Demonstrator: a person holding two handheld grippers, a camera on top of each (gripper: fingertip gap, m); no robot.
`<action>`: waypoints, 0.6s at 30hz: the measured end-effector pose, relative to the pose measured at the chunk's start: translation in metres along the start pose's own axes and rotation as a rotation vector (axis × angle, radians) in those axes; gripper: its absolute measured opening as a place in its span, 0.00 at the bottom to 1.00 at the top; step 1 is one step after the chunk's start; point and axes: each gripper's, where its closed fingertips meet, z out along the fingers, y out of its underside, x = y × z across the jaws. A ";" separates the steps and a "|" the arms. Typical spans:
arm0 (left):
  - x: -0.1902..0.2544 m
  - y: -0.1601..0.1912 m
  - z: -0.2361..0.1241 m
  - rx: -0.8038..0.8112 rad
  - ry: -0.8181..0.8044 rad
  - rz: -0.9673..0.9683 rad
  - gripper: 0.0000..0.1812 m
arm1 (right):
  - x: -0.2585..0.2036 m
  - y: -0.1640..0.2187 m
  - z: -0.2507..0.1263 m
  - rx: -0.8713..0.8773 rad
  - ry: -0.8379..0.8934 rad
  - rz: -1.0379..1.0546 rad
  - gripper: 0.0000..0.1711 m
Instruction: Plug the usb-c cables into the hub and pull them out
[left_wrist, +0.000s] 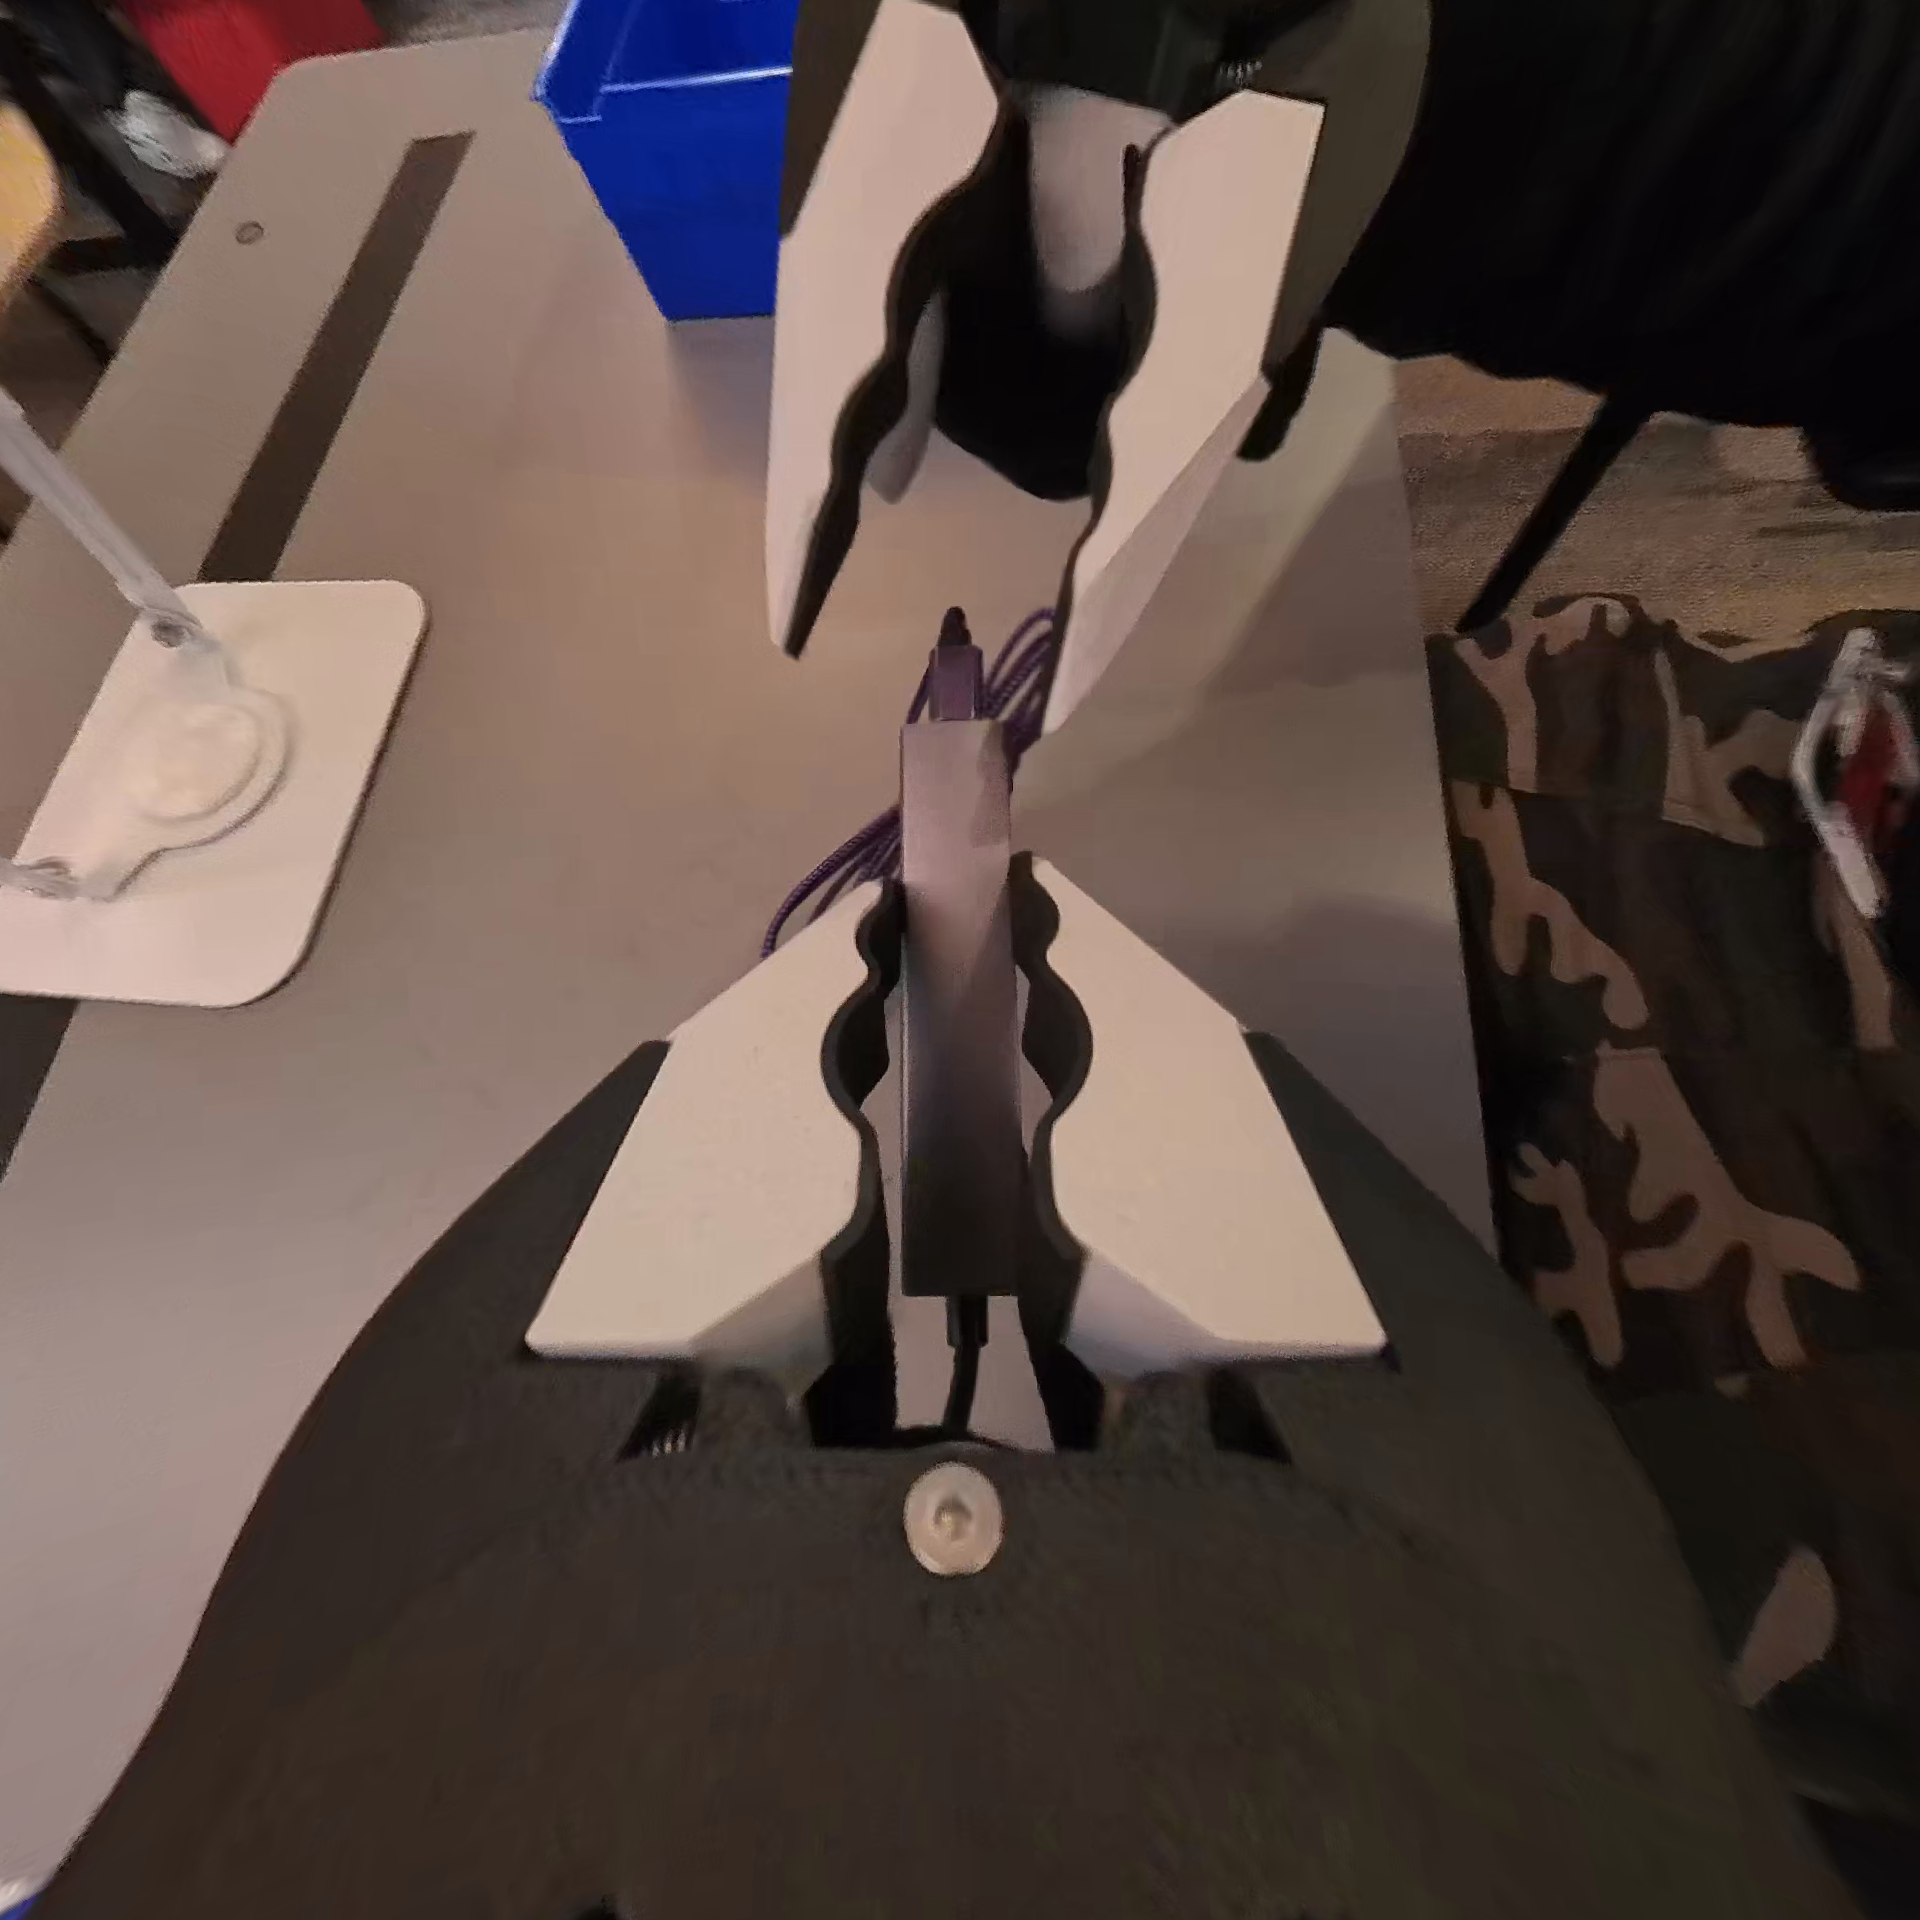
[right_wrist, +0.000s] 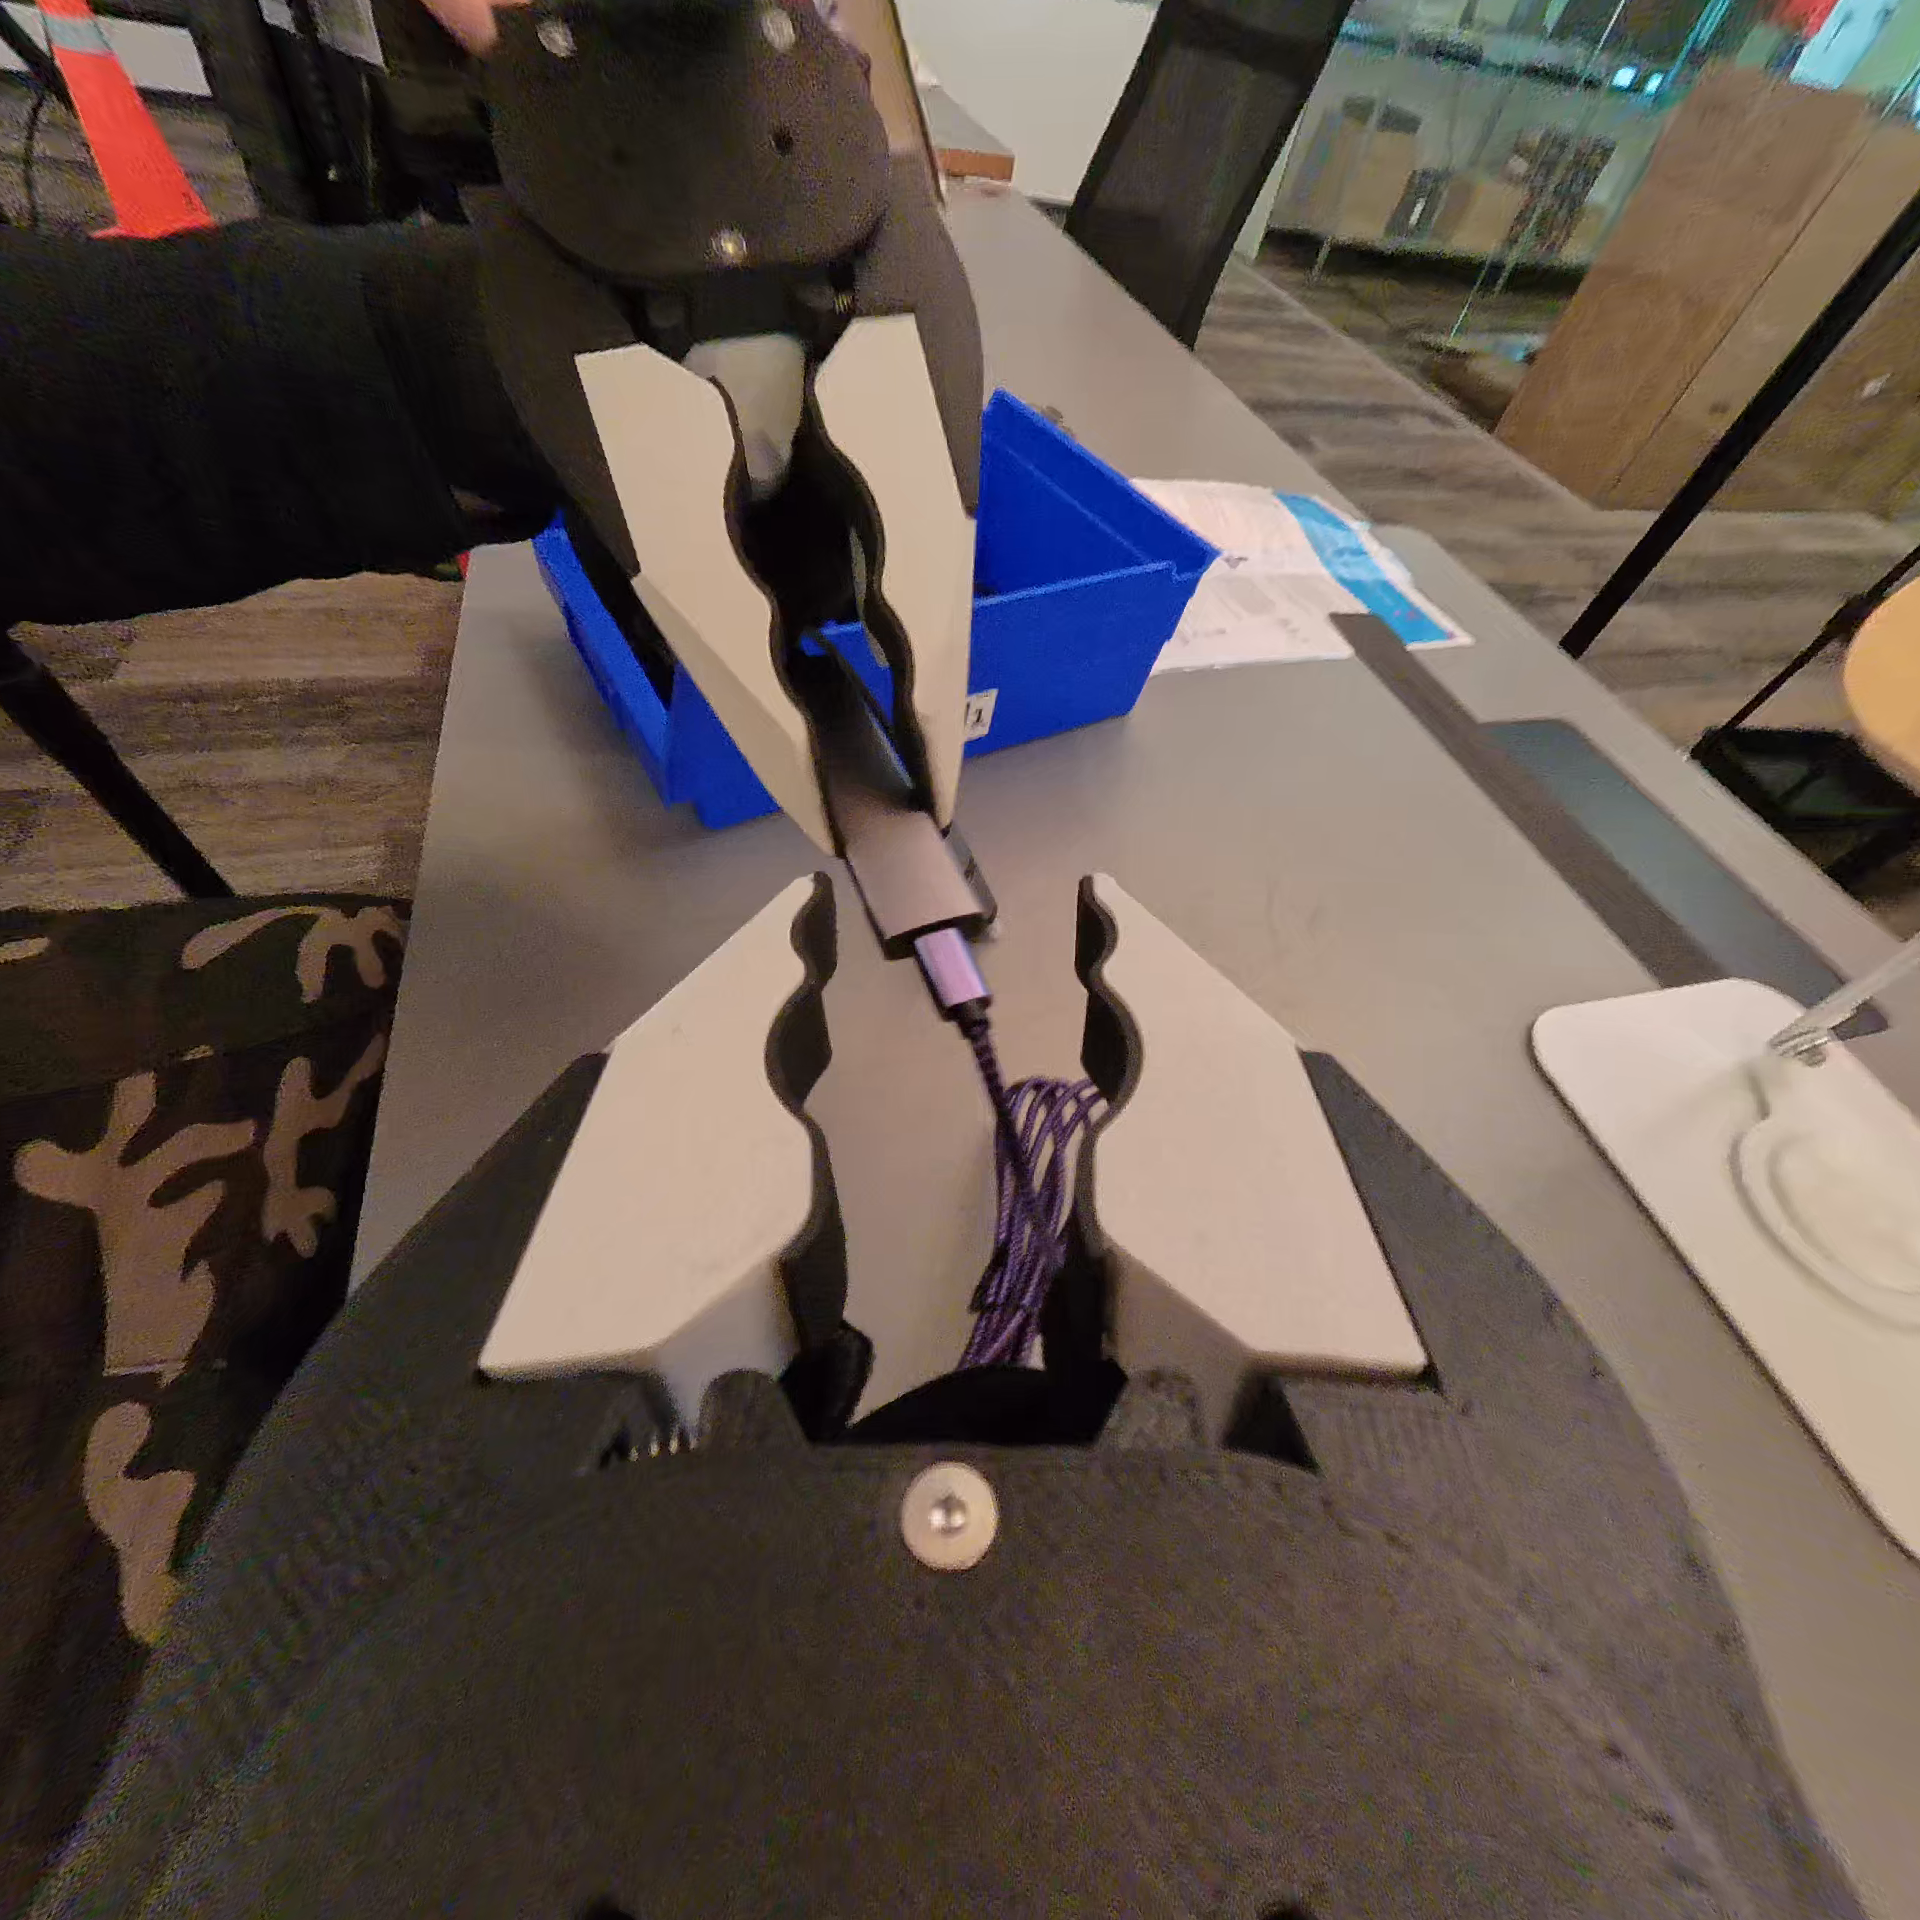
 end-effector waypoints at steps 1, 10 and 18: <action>-0.003 0.000 0.002 -0.010 -0.029 0.001 0.10 | -0.001 0.004 0.002 -0.016 -0.011 0.019 0.26; -0.018 -0.010 0.004 -0.008 -0.190 0.053 0.10 | 0.010 0.030 0.005 -0.033 -0.099 0.398 0.32; -0.026 -0.018 0.021 -0.013 -0.392 0.184 0.10 | 0.023 0.028 -0.001 0.106 -0.164 0.629 0.29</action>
